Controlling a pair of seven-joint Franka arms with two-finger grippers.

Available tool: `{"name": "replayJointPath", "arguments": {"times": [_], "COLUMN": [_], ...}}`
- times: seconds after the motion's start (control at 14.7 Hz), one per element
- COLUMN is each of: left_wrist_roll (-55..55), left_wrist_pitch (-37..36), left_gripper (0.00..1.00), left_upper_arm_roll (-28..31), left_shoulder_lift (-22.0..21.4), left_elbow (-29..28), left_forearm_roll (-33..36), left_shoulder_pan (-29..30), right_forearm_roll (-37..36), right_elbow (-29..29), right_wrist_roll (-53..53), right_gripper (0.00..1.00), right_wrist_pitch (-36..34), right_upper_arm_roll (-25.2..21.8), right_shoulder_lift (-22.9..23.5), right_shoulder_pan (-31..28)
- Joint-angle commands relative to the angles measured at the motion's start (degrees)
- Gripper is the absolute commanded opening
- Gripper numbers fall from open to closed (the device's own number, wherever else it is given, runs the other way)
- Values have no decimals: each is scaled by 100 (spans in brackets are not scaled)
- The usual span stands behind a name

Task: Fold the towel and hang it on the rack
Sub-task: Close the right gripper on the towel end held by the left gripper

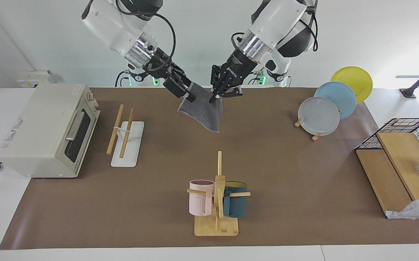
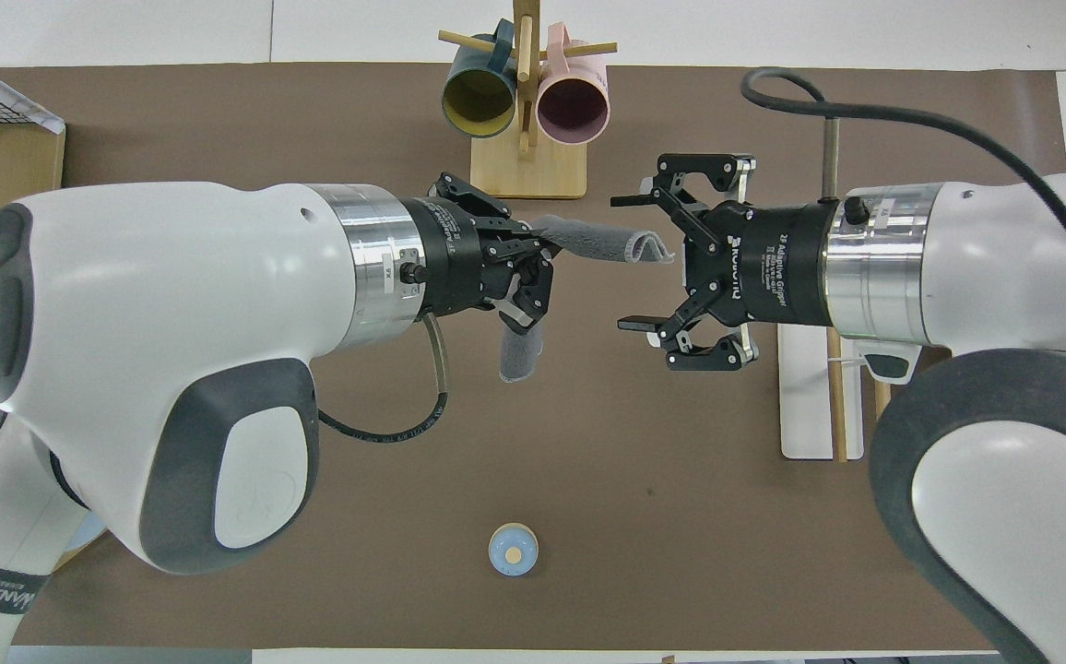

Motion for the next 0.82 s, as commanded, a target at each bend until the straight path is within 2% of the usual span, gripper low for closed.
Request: {"name": "replayJointPath", "arguments": {"times": [0.0, 0.07, 0.14, 0.27, 0.61, 0.75], "left_wrist_roll": [-183, -192, -192, -201, -192, -166], "left_wrist_pitch": [83, 83, 75, 74, 66, 48], "left_gripper": [0, 0, 0, 0, 0, 0], "left_upper_arm_roll": [64, 64, 64, 64, 64, 64], "left_shoulder_lift": [-170, -170, -179, -197, -214, -267], "left_elbow": [-211, -220, -220, -220, -272, -351], "left_forearm_roll": [-97, -97, -97, -97, -97, -88], "left_shoulder_pan": [-66, -66, -66, -66, -74, -74], "right_forearm_roll": [111, 111, 119, 120, 120, 41], "right_elbow": [-40, -23, -5, 4, 12, 12], "right_wrist_roll": [-192, -218, -218, -236, -367, -935], "right_gripper": [84, 63, 37, 0, 0, 0], "right_wrist_pitch": [137, 128, 137, 137, 128, -3], "right_upper_arm_roll": [0, 0, 0, 0, 0, -9], "right_shoulder_lift": [63, 72, 90, 90, 90, 90], "right_shoulder_pan": [21, 12, 12, 12, 12, -14]}}
